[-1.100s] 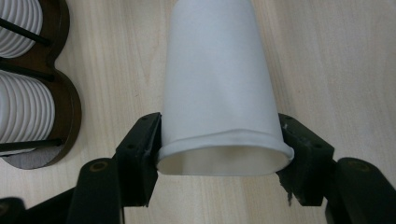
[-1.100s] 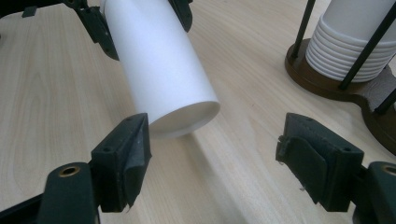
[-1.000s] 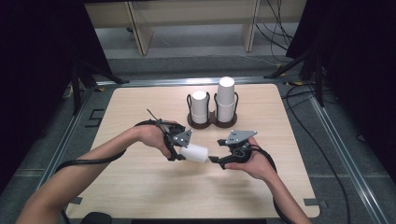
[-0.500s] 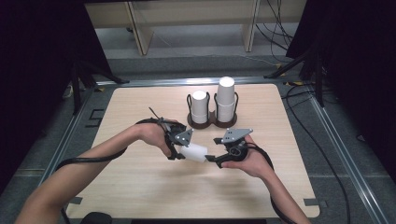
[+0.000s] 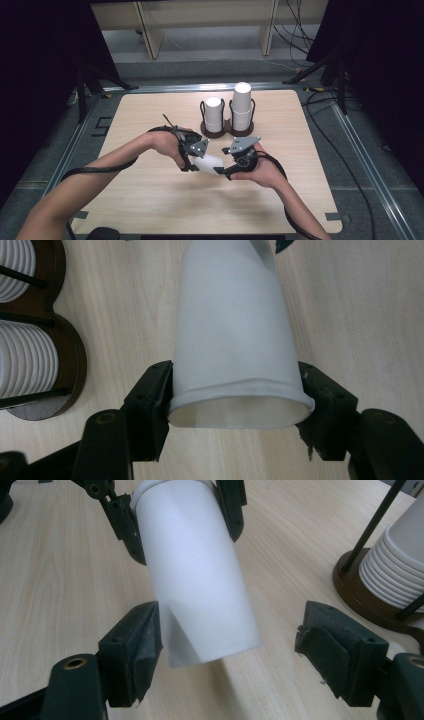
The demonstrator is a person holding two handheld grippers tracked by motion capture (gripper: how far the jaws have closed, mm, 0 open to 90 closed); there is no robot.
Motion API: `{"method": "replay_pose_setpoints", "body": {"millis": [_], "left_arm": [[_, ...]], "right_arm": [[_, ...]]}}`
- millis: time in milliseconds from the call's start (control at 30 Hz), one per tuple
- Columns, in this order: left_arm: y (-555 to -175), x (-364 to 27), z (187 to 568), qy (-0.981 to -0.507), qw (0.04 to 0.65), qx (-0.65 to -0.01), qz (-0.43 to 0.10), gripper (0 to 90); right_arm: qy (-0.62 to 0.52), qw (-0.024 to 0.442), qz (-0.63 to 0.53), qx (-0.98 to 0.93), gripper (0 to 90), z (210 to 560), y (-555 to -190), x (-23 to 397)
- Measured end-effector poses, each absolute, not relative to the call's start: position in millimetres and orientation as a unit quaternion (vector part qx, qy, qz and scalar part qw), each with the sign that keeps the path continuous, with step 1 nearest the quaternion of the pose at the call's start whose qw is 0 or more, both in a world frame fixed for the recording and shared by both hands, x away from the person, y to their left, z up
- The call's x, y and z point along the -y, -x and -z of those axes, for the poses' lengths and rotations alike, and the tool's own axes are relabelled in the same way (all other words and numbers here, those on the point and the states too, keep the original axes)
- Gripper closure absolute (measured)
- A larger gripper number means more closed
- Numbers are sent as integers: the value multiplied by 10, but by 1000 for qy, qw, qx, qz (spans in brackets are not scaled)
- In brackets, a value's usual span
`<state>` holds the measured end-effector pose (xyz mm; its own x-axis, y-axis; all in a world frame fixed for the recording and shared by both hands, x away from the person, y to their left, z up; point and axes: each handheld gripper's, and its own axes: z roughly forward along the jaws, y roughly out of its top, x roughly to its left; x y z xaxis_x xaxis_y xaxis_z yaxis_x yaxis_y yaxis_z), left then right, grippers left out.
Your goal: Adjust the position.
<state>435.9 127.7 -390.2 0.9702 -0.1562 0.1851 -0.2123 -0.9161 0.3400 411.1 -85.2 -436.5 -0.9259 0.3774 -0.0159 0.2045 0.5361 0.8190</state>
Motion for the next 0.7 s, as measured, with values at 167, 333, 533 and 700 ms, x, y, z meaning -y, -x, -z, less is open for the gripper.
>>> {"method": "replay_pose_setpoints", "body": {"millis": [167,333,533,700], "left_arm": [[-4350,-1262,3903,-977,176,96,-78,372],[-4348,-1251,3900,-977,171,100,-76,371],[-4352,-1249,3885,-977,169,100,-78,372],[-4345,-1233,3878,-978,167,102,-75,372]], "right_arm": [[-154,98,-453,-873,253,4349,-4120,800],[-153,91,-444,-878,249,4342,-4110,753],[-148,89,-443,-880,247,4375,-4122,734],[-148,84,-436,-884,247,4407,-4113,696]]}}
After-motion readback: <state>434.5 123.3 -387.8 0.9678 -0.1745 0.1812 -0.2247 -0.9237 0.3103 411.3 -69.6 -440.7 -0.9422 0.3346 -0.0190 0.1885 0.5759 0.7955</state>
